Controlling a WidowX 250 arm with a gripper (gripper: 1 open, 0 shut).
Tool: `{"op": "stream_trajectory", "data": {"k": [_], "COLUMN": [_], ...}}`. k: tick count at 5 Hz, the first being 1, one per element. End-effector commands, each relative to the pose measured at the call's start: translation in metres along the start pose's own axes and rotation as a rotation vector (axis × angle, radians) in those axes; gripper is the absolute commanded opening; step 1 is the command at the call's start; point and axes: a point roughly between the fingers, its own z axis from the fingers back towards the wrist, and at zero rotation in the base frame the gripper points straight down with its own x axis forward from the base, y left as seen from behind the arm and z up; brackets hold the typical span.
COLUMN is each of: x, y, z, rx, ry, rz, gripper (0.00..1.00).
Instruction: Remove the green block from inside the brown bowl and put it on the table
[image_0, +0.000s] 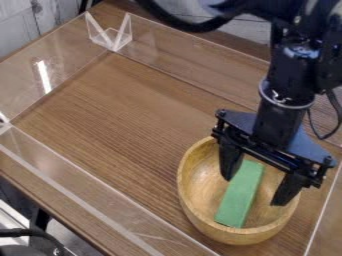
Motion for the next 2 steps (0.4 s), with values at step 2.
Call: {"op": "stream_trajectory", "data": {"k": [2], "x": [0.0017], "y": [-0.0032], "z": [0.0057], "rx": [-0.027], "ry": [-0.054], "rz": [-0.021], "gripper": [1.0]}}
